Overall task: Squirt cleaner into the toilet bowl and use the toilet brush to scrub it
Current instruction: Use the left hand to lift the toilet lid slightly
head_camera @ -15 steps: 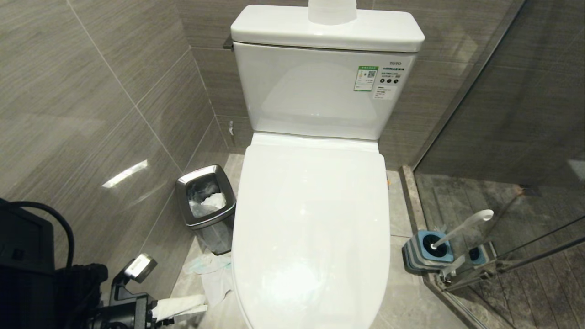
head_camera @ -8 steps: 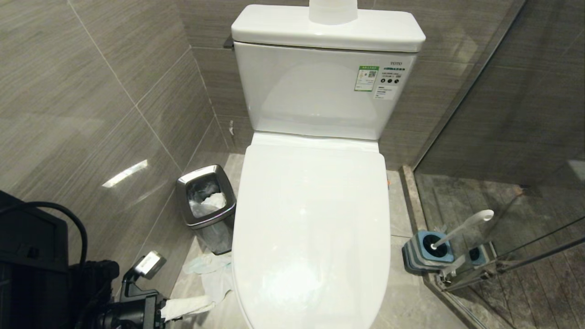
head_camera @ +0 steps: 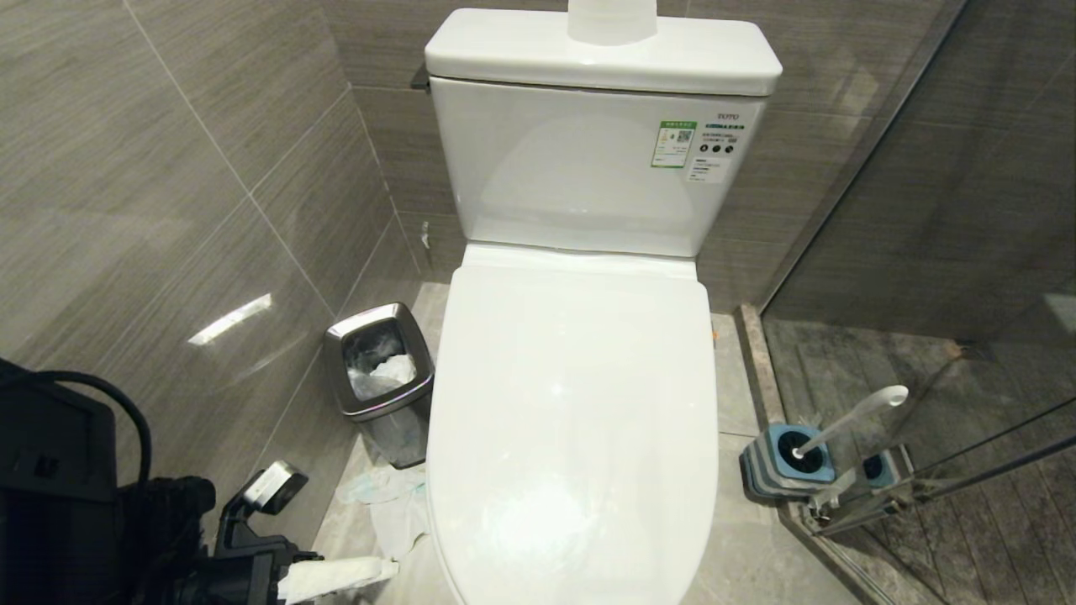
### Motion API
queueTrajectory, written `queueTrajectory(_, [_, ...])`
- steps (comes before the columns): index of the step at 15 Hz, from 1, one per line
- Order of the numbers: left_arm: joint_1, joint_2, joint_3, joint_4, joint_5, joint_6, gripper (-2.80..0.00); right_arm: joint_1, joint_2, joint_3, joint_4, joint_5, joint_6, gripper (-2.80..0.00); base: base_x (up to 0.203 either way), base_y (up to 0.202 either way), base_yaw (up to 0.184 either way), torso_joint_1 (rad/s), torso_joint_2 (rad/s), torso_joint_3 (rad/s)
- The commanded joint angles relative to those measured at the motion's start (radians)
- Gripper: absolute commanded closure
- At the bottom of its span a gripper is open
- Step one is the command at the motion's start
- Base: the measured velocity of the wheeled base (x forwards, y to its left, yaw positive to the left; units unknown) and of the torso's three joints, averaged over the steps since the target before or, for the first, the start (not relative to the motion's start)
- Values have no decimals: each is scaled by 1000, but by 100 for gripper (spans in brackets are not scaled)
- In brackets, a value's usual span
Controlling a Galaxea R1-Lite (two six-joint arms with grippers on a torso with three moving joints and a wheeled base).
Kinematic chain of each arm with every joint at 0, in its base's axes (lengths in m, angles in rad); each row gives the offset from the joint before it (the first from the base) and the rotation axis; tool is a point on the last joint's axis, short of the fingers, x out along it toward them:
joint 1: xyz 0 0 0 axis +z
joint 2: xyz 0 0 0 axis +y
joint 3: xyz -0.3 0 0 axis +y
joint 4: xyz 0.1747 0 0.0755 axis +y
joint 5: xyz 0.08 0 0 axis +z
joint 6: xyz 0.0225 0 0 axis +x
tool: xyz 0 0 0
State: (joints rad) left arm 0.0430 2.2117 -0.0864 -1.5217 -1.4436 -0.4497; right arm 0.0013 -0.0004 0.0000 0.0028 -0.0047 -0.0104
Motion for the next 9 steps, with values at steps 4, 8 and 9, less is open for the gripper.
queueTrajectory(4, [-91,-33,-17,-8,104,-44,-280,0,0,2,0,0,0,0,0,0,0,0,0,0])
queueTrajectory(8, [-208,-50,-47,-8,321,-173,-280,0,-1,2,0,0,0,0,0,0,0,0,0,0])
queueTrajectory(9, [-209,-52,-53,-8,328,-178,-280,0,-1,2,0,0,0,0,0,0,0,0,0,0])
